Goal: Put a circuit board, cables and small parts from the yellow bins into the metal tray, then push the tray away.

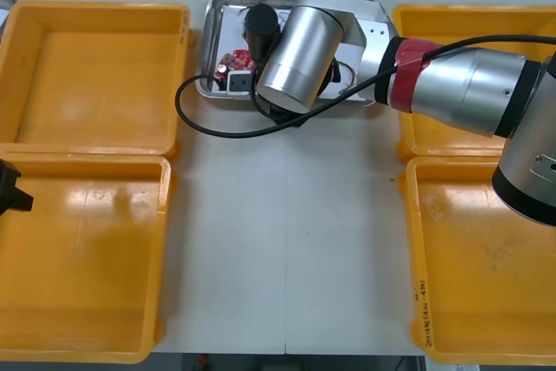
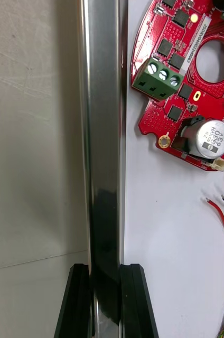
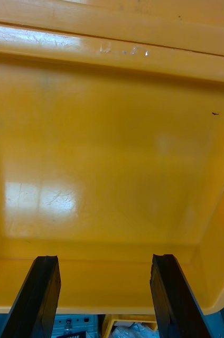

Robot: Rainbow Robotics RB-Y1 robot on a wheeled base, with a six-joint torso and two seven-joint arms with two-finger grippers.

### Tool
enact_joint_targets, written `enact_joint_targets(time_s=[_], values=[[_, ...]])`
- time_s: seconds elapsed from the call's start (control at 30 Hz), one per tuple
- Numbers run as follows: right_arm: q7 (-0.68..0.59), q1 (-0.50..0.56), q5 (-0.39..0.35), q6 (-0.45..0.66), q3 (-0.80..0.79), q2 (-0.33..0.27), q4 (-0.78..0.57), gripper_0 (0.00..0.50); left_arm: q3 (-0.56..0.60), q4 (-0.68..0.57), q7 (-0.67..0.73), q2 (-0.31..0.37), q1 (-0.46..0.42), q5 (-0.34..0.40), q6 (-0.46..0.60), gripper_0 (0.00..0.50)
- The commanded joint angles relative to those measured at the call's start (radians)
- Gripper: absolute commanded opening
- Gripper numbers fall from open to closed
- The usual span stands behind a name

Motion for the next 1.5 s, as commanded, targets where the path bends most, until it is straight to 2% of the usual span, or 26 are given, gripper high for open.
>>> enact_joint_targets(time_s=[0.03, 0.43, 0.5, 0.53, 0.57, 0.6, 0.73, 0.87, 1.23, 1.5], values=[[0.064, -0.063, 0.014, -0.01, -0.033, 0.026, 0.015, 0.0, 0.03, -0.023, -0.083, 0.04, 0.022, -0.009, -0.007, 0.5], [0.075, -0.065, 0.032, -0.016, -0.033, 0.027, 0.03, 0.0, 0.03, -0.023, -0.083, 0.04, 0.022, -0.009, -0.007, 0.5], [0.076, -0.065, 0.032, -0.016, -0.033, 0.029, 0.03, 0.017, 0.03, -0.023, -0.083, 0.04, 0.022, -0.009, -0.007, 0.5], [0.076, -0.065, 0.032, -0.016, -0.033, 0.029, 0.032, 0.262, 0.03, -0.023, -0.083, 0.04, 0.022, -0.009, -0.007, 0.5], [0.075, -0.065, 0.032, -0.016, -0.035, 0.027, 0.03, 0.262, 0.03, -0.023, -0.083, 0.04, 0.022, -0.009, -0.007, 0.5], [0.073, -0.065, 0.032, -0.015, -0.038, 0.027, 0.032, 0.495, 0.03, -0.023, -0.083, 0.04, 0.022, -0.009, -0.007, 0.5], [0.076, -0.065, 0.032, -0.009, -0.055, 0.027, 0.038, 0.5, 0.03, -0.023, -0.083, 0.04, 0.022, -0.009, -0.007, 0.5], [0.072, -0.065, -0.005, 0.04, -0.104, 0.029, 0.036, 0.5, 0.03, -0.023, -0.083, 0.04, 0.022, -0.009, -0.007, 0.5], [0.032, -0.054, -0.021, 0.26, -0.222, 0.024, -0.072, 0.5, 0.03, -0.023, -0.083, 0.04, 0.022, -0.009, -0.007, 0.5], [-0.029, 0.017, 0.005, 0.456, -0.374, 0.018, -0.192, 0.5, 0.03, -0.023, -0.083, 0.04, 0.022, -0.009, -0.007, 0.5]])
